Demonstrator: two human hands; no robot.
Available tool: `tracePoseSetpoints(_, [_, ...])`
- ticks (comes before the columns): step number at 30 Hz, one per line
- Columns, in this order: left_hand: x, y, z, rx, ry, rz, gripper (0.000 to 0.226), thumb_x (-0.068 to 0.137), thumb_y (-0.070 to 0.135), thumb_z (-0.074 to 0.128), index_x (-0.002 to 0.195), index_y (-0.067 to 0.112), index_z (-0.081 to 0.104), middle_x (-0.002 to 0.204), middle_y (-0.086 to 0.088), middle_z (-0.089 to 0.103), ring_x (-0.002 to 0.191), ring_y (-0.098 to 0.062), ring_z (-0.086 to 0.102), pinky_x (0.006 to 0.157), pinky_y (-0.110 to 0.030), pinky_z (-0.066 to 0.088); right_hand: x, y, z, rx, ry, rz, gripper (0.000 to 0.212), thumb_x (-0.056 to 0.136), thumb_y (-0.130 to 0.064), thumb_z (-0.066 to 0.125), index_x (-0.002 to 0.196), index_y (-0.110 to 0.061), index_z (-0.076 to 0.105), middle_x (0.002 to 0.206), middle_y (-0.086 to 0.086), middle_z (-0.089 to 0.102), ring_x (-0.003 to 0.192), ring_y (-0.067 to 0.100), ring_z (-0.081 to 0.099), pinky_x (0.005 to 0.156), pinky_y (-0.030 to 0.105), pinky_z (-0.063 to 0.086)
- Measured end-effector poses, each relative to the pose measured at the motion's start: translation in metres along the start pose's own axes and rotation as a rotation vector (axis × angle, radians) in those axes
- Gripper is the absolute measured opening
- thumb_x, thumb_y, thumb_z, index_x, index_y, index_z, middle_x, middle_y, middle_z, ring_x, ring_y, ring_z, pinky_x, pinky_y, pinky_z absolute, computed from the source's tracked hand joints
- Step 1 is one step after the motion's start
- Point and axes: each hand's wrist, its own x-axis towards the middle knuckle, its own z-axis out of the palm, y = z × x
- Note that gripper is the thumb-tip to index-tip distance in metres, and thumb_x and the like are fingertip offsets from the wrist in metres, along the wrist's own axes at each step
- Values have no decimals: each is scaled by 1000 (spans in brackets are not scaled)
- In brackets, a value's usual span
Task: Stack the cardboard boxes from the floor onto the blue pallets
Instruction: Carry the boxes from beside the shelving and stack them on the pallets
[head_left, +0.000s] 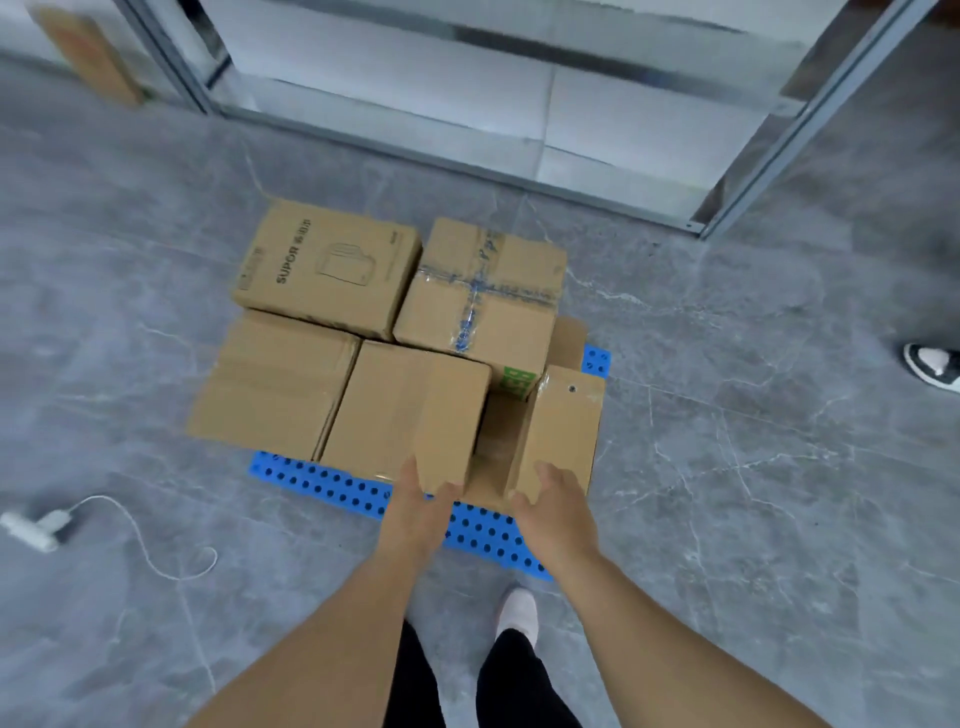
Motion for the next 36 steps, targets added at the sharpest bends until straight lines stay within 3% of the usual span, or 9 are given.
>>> tracePoseSetpoints(4, [-41, 1, -40, -17, 136, 31, 74, 93, 35, 50, 150, 24, 4, 157, 1, 12, 143, -20, 16, 114, -38, 20, -32, -47, 0, -87, 6, -115, 54, 93, -35, 44, 143, -19, 30, 144, 2, 34, 130, 20, 38, 101, 36, 39])
tracePoseSetpoints(8, [-73, -9, -85, -6, 295, 55, 77, 92, 40, 51, 150, 22, 4, 158, -1, 12, 144, -20, 14, 114, -39, 20, -56, -92, 6, -182, 7, -232, 44, 90, -35, 45, 130, -17, 44, 131, 3, 43, 115, 20, 48, 90, 35, 45])
tracePoseSetpoints(14, [-94, -22, -167, -72, 475, 103, 80, 90, 39, 56, 150, 20, 7, 157, 0, 14, 143, -19, 16, 112, -38, 22, -85, -172, 33, -292, -1, -416, 51, 90, -37, 43, 136, -15, 38, 132, 3, 42, 118, 20, 45, 91, 36, 43])
tracePoseSetpoints(22, [-111, -59, -286, -217, 643, 120, 86, 86, 39, 61, 150, 17, 8, 157, -5, 14, 144, -20, 14, 114, -36, 18, -134, -287, 97, -411, -26, -658, 43, 91, -36, 44, 128, -14, 45, 128, 2, 45, 109, 19, 51, 85, 34, 47])
tracePoseSetpoints(26, [-117, -85, -347, -267, 719, 126, 88, 84, 42, 62, 150, 19, 8, 157, -3, 12, 144, -18, 14, 113, -36, 19, -158, -339, 145, -432, -37, -754, 47, 91, -36, 43, 134, -16, 40, 133, 3, 42, 114, 20, 48, 88, 33, 44])
tracePoseSetpoints(36, [-127, -146, -436, -331, 827, 73, 84, 85, 43, 62, 149, 15, 16, 157, -7, 13, 145, -19, 10, 114, -34, 16, -197, -408, 229, -532, -66, -843, 49, 94, -44, 38, 136, -19, 39, 138, 4, 40, 122, 21, 45, 95, 35, 41])
